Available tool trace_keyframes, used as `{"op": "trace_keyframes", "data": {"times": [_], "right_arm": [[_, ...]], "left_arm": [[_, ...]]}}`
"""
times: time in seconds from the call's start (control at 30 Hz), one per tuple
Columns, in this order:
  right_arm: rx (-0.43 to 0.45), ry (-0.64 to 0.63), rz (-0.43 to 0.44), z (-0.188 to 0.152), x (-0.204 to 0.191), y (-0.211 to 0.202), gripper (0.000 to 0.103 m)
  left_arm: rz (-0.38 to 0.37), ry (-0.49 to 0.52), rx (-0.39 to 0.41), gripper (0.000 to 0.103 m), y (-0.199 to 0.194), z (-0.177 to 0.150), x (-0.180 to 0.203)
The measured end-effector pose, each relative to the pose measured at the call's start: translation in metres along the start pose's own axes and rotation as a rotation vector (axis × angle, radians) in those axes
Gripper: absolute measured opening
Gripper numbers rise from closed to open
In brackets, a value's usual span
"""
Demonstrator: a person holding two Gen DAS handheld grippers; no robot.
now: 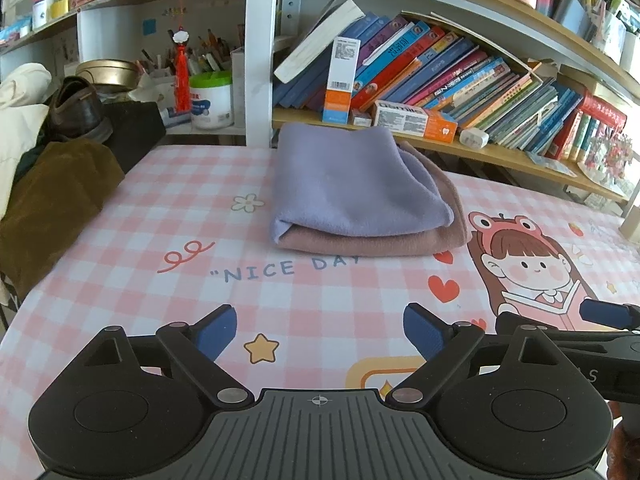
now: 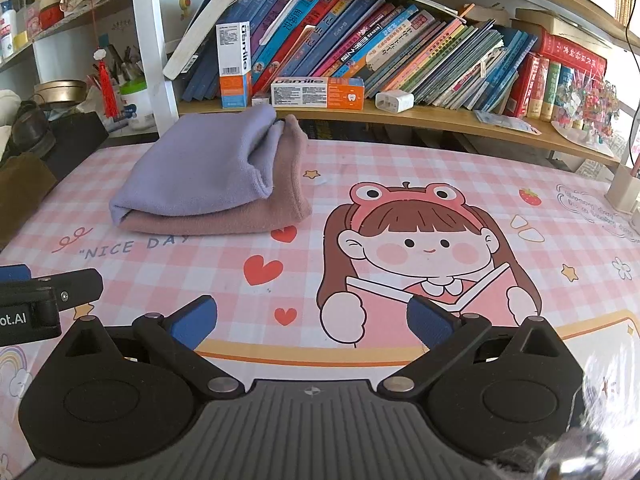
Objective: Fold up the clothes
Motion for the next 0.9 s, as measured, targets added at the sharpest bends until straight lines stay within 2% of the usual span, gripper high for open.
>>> {"op": "trace_keyframes", "data": {"times": [0.9], "right_arm": [[-0.015, 0.004, 0.006, -0.0020, -0.0001, 0.0013, 0.102]], "left_arm": [[0.028, 0.007, -0.010, 0.097, -0.0003, -0.0004, 0.0000]]}}
Point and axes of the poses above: each gripper's, at about its wrist camera, not at the fingertips, and y roughly the way its jaws point, x to its right, z to its top, the point moved 6 cm from there along y, roughly the way its jaws point, and after that the axes turned 2 degrees about y, right-handed, at the moved point
